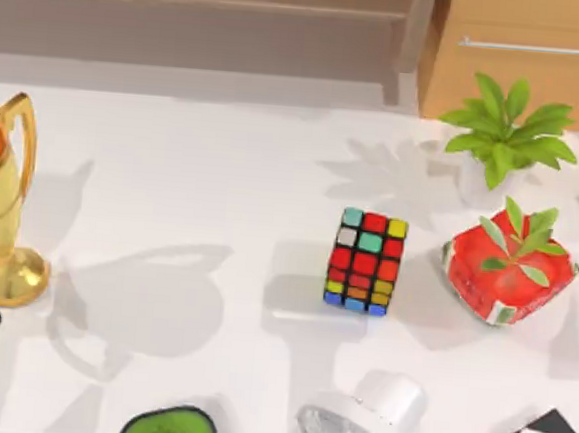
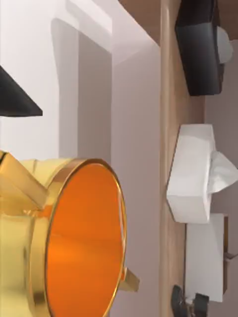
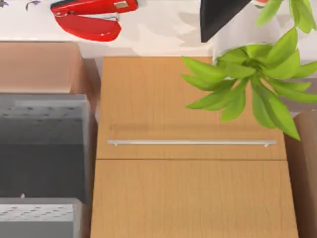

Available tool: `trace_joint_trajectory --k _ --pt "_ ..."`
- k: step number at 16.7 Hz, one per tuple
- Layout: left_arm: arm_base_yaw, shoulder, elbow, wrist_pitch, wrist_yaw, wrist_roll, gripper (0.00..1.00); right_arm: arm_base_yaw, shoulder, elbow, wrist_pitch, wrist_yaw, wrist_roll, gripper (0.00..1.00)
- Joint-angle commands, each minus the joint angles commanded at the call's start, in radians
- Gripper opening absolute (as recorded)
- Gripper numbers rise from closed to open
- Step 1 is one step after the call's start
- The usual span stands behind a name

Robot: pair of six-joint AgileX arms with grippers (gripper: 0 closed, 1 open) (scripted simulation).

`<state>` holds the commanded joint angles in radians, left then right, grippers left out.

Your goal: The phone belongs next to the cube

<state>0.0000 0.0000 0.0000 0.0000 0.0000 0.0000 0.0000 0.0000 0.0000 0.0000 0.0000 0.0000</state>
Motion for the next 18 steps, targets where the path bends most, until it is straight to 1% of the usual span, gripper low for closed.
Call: trace_joint_trajectory --k 4,8,12,18 --pt "0.015 0.032 0.022 -0.031 0.0 0.016 1.0 0.0 0.0 0.0 0.0 0.0 0.0 1.0" --pt "0.087 0.222 0.121 -0.201 0.003 0.086 1.0 0.0 0.0 0.0 0.0 0.0 0.0 1.0" --pt "0.204 0.568 0.293 -0.424 -0.008 0.187 1.0 0.0 0.0 0.0 0.0 0.0 0.0 1.0" --pt "0.397 1.215 0.656 -0.684 -0.032 0.379 1.0 0.0 0.0 0.0 0.0 0.0 0.0 1.0"
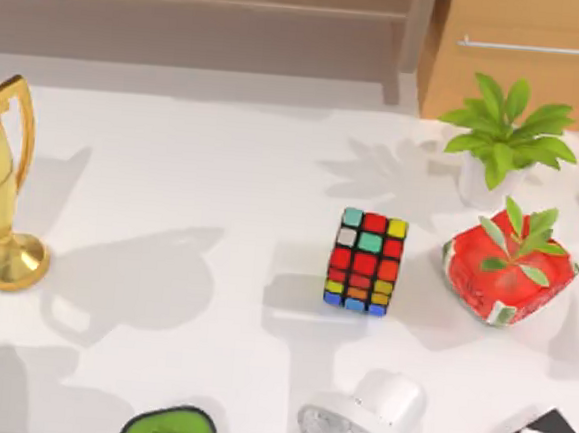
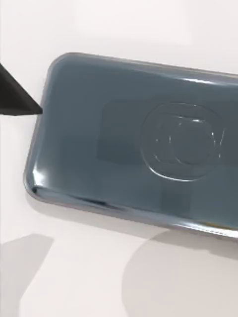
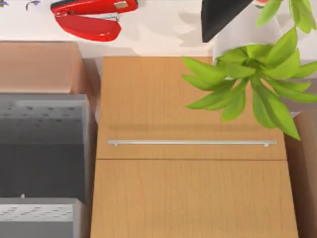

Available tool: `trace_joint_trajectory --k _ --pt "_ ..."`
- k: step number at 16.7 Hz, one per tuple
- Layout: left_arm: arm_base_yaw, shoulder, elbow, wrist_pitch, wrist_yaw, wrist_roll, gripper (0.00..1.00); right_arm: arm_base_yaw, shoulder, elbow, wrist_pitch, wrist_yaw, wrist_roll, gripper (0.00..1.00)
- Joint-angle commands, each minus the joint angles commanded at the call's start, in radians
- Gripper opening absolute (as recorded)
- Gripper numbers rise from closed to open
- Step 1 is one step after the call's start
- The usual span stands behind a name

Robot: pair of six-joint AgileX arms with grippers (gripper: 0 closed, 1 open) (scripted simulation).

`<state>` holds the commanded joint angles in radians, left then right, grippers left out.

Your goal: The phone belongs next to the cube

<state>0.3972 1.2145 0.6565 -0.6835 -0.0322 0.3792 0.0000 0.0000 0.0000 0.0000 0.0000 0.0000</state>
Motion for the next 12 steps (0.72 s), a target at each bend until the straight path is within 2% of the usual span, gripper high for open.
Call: trace_joint_trajectory --k 6,12 --pt "0.092 0.473 0.336 -0.129 0.019 0.183 1.0 0.0 0.0 0.0 0.0 0.0 0.0 1.0" --pt "0.094 0.593 0.455 -0.165 0.046 0.262 1.0 0.0 0.0 0.0 0.0 0.0 0.0 1.0"
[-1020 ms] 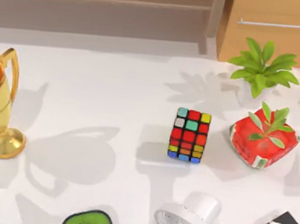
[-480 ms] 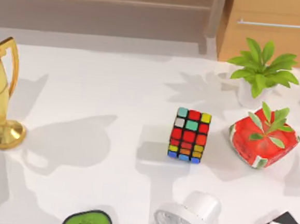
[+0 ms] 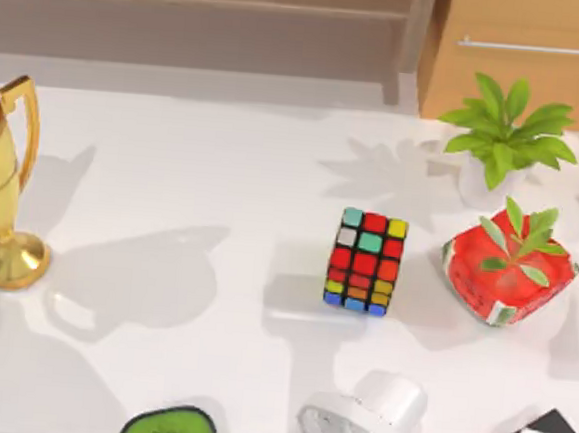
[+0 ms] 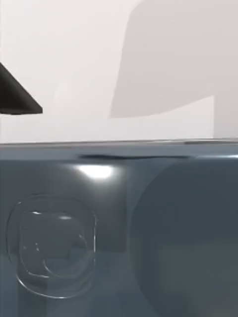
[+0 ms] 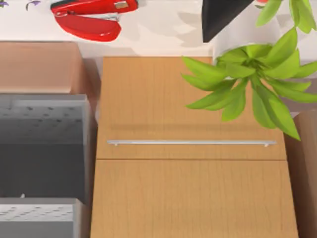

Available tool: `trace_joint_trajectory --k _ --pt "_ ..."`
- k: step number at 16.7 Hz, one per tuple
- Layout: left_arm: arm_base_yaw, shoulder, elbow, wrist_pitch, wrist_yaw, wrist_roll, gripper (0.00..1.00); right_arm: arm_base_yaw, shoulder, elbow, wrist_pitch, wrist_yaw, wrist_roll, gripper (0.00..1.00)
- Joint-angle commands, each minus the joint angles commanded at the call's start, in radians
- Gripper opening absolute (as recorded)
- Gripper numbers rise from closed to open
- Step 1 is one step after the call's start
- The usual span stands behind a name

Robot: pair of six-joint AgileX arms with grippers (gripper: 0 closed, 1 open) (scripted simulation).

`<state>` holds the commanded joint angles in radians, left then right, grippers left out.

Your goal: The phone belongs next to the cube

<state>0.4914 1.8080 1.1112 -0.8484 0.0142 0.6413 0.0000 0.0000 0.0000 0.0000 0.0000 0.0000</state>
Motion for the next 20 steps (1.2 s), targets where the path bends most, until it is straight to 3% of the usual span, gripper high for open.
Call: trace_joint_trajectory --k 14,20 --pt "-0.001 0.083 -0.073 0.156 0.0 0.0 1.0 0.0 0.0 0.0 0.0 0.0 0.0 1.0" --pt "-0.001 0.083 -0.073 0.156 0.0 0.0 0.55 0.0 0.0 0.0 0.0 0.0 0.0 1.0"
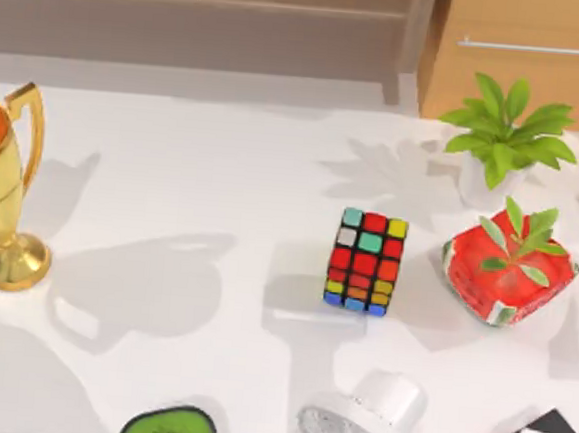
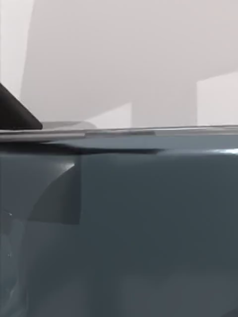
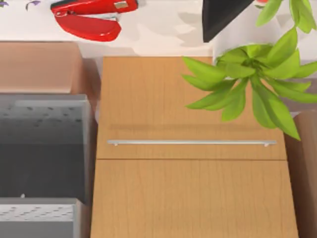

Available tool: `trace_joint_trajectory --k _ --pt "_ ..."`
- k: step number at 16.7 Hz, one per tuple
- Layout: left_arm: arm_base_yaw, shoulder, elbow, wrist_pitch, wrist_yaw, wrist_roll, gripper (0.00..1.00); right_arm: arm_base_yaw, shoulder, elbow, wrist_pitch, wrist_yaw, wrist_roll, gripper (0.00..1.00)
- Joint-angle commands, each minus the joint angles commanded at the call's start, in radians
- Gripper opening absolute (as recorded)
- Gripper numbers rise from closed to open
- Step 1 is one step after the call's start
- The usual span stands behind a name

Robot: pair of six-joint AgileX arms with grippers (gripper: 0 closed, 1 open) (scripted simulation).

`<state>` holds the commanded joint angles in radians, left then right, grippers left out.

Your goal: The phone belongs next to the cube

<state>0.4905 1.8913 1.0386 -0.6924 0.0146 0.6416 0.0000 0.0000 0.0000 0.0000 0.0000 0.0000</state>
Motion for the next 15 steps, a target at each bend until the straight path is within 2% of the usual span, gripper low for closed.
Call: trace_joint_trajectory --k 7,15 --pt "0.0 0.0 0.0 0.0 0.0 0.0 0.02 0.0 0.0 0.0 0.0 0.0 0.0 1.0" --pt "0.0 0.0 0.0 0.0 0.0 0.0 0.0 0.0 0.0 0.0 0.0 0.0 0.0 1.0"
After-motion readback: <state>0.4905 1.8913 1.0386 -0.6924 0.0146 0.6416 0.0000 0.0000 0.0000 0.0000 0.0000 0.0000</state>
